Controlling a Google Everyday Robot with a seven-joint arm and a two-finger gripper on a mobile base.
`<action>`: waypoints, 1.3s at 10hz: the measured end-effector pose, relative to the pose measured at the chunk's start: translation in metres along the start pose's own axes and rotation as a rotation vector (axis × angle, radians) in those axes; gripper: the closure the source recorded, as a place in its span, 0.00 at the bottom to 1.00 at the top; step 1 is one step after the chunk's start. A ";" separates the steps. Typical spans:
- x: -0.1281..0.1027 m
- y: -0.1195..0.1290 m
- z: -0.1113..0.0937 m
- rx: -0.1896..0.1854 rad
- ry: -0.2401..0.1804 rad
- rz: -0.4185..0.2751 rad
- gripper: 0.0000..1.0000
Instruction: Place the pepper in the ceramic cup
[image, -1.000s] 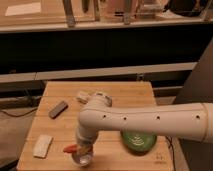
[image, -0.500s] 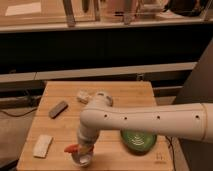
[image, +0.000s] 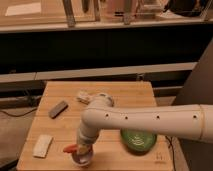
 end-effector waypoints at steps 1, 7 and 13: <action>-0.001 0.000 0.002 -0.004 -0.005 -0.007 1.00; 0.003 0.001 0.012 -0.028 -0.035 -0.028 1.00; 0.002 0.004 0.014 -0.037 -0.059 -0.054 0.56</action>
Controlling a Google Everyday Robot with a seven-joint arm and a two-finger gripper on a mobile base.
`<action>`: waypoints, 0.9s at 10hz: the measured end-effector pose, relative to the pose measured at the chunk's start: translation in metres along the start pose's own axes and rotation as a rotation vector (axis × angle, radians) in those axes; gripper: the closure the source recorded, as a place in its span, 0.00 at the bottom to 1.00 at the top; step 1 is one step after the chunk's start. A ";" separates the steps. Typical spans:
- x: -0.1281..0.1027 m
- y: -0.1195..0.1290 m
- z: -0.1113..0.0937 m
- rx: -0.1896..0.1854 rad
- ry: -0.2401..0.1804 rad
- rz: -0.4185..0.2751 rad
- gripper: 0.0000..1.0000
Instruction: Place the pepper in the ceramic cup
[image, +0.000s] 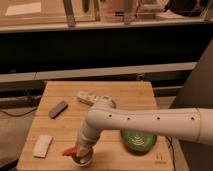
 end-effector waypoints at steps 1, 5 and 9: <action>0.000 0.000 0.000 -0.002 -0.001 -0.001 0.46; 0.000 0.001 0.000 -0.009 -0.001 -0.002 0.20; 0.000 0.001 0.000 -0.010 0.007 -0.006 0.20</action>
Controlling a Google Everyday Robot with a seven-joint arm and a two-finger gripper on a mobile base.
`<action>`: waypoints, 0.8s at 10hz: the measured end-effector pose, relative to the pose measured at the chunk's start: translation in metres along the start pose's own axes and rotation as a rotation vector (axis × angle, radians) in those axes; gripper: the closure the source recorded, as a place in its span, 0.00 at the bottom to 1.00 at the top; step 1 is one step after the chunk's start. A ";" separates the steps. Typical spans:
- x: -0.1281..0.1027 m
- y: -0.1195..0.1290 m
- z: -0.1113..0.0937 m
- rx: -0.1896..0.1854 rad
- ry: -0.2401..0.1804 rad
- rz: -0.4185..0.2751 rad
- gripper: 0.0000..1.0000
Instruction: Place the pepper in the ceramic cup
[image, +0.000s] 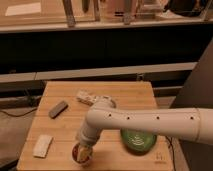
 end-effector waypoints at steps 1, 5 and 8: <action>0.000 0.000 0.000 0.000 0.001 0.000 0.20; 0.000 0.000 0.000 -0.001 0.011 -0.005 0.20; -0.003 0.003 -0.004 0.024 0.033 -0.017 0.20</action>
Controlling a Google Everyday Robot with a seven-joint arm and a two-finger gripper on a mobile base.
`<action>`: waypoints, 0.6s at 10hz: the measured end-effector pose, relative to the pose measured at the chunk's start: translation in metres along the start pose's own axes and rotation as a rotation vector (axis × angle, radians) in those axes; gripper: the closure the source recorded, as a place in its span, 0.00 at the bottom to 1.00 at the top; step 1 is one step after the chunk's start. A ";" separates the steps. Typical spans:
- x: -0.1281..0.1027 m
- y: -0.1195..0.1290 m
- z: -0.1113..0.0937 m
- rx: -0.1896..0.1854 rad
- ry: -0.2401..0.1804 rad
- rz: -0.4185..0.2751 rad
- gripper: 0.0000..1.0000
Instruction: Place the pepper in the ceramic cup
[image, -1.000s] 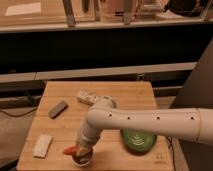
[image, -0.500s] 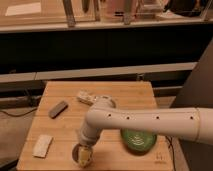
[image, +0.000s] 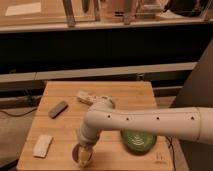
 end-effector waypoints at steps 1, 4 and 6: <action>-0.001 0.000 0.000 0.003 0.004 -0.004 0.20; -0.004 0.002 -0.003 0.008 0.011 -0.014 0.20; -0.005 0.002 -0.003 0.010 0.009 -0.021 0.20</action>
